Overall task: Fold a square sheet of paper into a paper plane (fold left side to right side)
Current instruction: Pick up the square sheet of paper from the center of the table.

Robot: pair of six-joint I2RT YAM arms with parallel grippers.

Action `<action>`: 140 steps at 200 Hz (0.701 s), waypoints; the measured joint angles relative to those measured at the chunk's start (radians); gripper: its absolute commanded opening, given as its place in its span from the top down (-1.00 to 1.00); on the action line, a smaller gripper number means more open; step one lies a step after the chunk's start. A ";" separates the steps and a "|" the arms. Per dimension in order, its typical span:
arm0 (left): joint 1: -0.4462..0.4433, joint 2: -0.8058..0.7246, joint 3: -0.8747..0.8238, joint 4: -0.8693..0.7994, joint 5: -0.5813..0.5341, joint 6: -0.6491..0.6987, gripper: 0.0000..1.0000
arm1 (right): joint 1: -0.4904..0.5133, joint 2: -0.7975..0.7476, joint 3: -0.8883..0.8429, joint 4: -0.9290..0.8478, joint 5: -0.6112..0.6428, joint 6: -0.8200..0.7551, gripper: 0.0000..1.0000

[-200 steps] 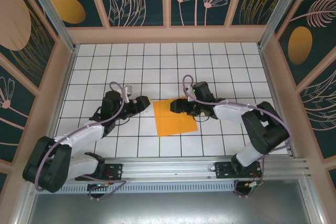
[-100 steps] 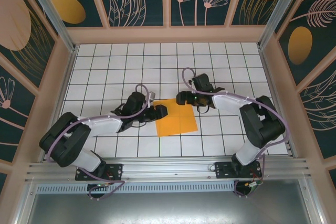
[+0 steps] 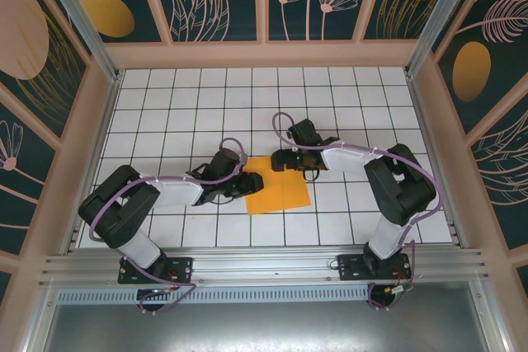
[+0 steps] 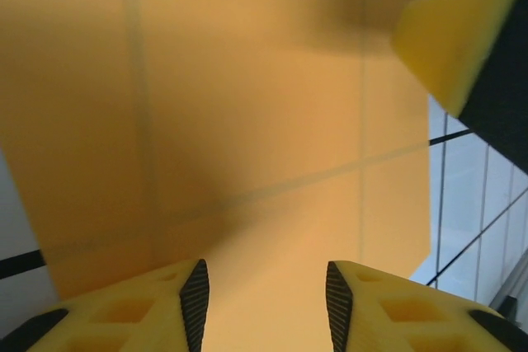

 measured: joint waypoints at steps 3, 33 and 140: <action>-0.001 0.002 0.000 -0.002 -0.003 0.000 0.13 | 0.002 0.001 0.000 -0.002 0.002 -0.001 -0.84; -0.004 0.010 0.007 -0.008 -0.012 0.000 0.20 | 0.009 0.006 0.003 -0.004 0.018 -0.002 -0.83; -0.010 0.028 0.012 0.018 -0.032 -0.003 0.30 | 0.063 -0.010 -0.003 -0.040 -0.058 0.015 -0.46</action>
